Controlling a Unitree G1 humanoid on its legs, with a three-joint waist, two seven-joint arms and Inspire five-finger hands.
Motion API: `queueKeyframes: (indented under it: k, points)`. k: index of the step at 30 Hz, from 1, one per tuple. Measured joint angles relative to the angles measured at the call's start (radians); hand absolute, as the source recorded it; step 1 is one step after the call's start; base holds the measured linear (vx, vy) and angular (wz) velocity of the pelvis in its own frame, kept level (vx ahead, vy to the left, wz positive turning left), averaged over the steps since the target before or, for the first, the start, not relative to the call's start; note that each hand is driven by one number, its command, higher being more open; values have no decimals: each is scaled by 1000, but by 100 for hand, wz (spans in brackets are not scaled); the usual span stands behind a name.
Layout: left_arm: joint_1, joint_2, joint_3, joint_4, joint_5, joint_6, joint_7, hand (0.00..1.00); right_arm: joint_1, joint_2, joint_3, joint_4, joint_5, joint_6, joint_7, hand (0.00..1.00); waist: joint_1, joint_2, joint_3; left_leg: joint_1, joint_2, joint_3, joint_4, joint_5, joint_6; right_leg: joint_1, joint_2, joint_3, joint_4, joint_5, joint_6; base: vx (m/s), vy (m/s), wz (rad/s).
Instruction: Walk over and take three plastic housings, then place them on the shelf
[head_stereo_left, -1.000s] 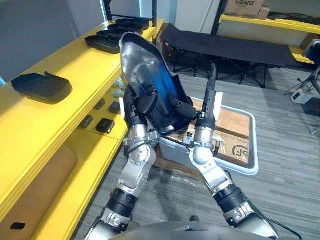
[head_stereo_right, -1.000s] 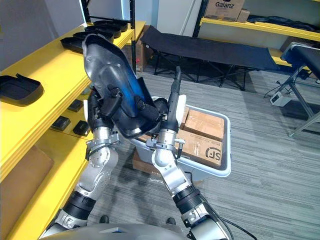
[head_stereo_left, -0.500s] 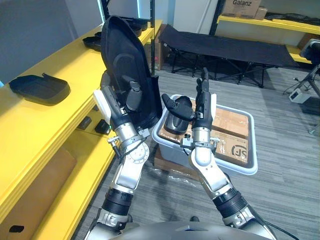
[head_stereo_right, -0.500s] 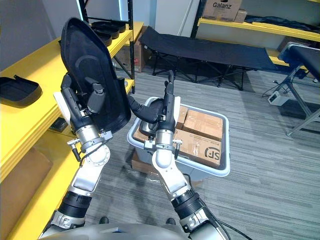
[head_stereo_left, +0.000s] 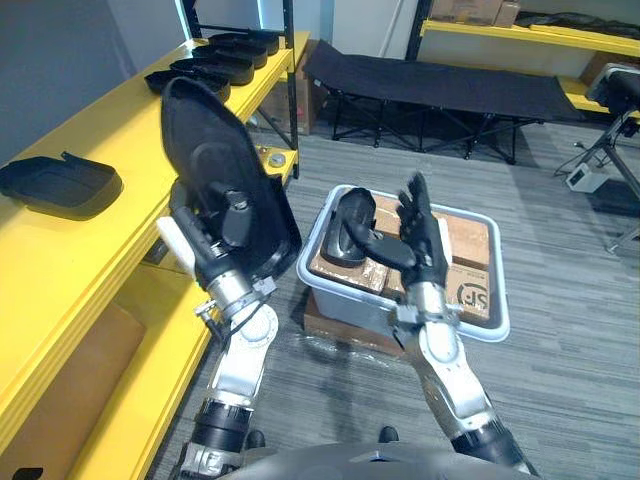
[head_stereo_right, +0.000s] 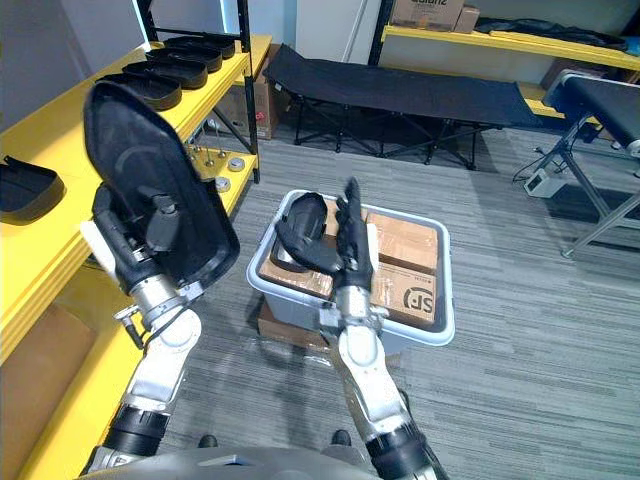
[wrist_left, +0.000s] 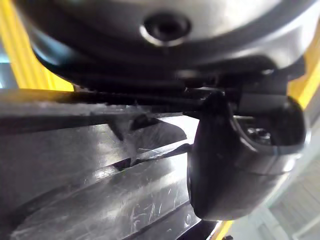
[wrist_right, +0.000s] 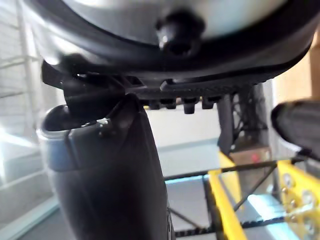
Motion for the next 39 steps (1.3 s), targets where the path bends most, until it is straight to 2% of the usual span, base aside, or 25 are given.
queueKeyframes:
  k: [4, 8, 13, 15, 18, 20, 24, 27, 33, 35, 37, 38, 39]
  points:
    - [97, 0, 45, -96, -111, -70, -70, 0, 92, -22, -142, 0, 37, -1, 94, 100, -5, 5, 2, -1, 1, 14, 1, -6, 0, -16, 0, 13, 13, -9, 0, -1, -1, -7]
    - [139, 3, 70, -145, -142, -125, -133, 0, 100, -42, -183, 0, 112, -19, 171, 100, -4, 12, 2, -3, 1, 9, 2, -7, 0, -15, -1, 9, 18, -15, 1, -4, -2, 3]
    - [166, 0, 110, -231, -187, -164, -222, 0, 90, -28, -147, 12, 136, -34, 209, 100, 3, 21, 1, -40, 0, -46, 9, -4, 1, -10, -3, -46, 20, -27, 3, -8, -10, 30]
    - [192, -7, 124, -257, -195, -175, -255, 0, 76, -25, -131, 50, 135, -32, 209, 100, 14, 25, 1, -48, -1, -70, 11, -3, 1, 1, -3, -70, 20, -32, 4, 13, -18, 43]
    - [230, -14, 171, -272, -284, -189, -328, 0, 58, -17, -132, 109, 94, -24, 211, 100, 50, 36, 4, -66, -4, -114, 23, -2, 0, 15, -4, -113, 28, -42, 5, 15, -17, 35]
    - [252, -18, 194, -277, -324, -189, -354, 0, 54, -17, -132, 119, 94, -22, 214, 100, 58, 40, 5, -71, -6, -129, 23, -1, 0, 21, -6, -131, 31, -47, 6, 14, -14, 33]
    - [330, -28, 266, -301, -453, -201, -438, 0, 18, -17, -127, 155, 94, -22, 219, 100, 87, 37, 7, -79, -17, -174, 30, -1, 0, 49, -12, -176, 31, -60, 12, 15, -7, 31]
    - [333, -36, 303, -306, -498, -214, -473, 0, -12, -17, -108, 164, 94, -22, 228, 100, 110, 33, 10, -94, -17, -188, 39, -2, 0, 49, -11, -191, 32, -62, 9, -7, -5, 16]
    - [333, -47, 321, -307, -517, -245, -530, 0, -39, -15, -53, 164, 95, -21, 264, 100, 112, 24, 17, -97, -17, -201, 54, -4, 1, 57, -14, -209, 62, -87, 5, -12, -6, 10]
    - [333, -46, 302, -307, -524, -248, -552, 0, -37, -15, -56, 164, 97, -21, 273, 100, 108, 24, 19, -113, -18, -198, 63, -4, 12, 63, -18, -234, 78, -105, 2, -29, -12, 40]
    - [326, -43, 249, -307, -526, -248, -603, 0, -18, -2, -73, 164, 97, -21, 275, 100, 79, 17, 27, -161, -12, -86, 96, 13, 90, 98, -39, -327, 92, -123, 15, -12, -1, 111]
    - [326, -43, 234, -307, -526, -248, -620, 0, -11, -2, -79, 164, 97, -21, 274, 100, 75, 18, 29, -167, -10, -57, 104, 26, 100, 108, -48, -353, 102, -124, 23, 36, 33, 126]
    - [327, -43, 215, -307, -525, -248, -637, 0, -5, -6, -85, 164, 97, -21, 274, 100, 80, 20, 34, -173, -15, -34, 105, 52, 76, 117, -61, -379, 122, -132, 33, 52, 80, 91]
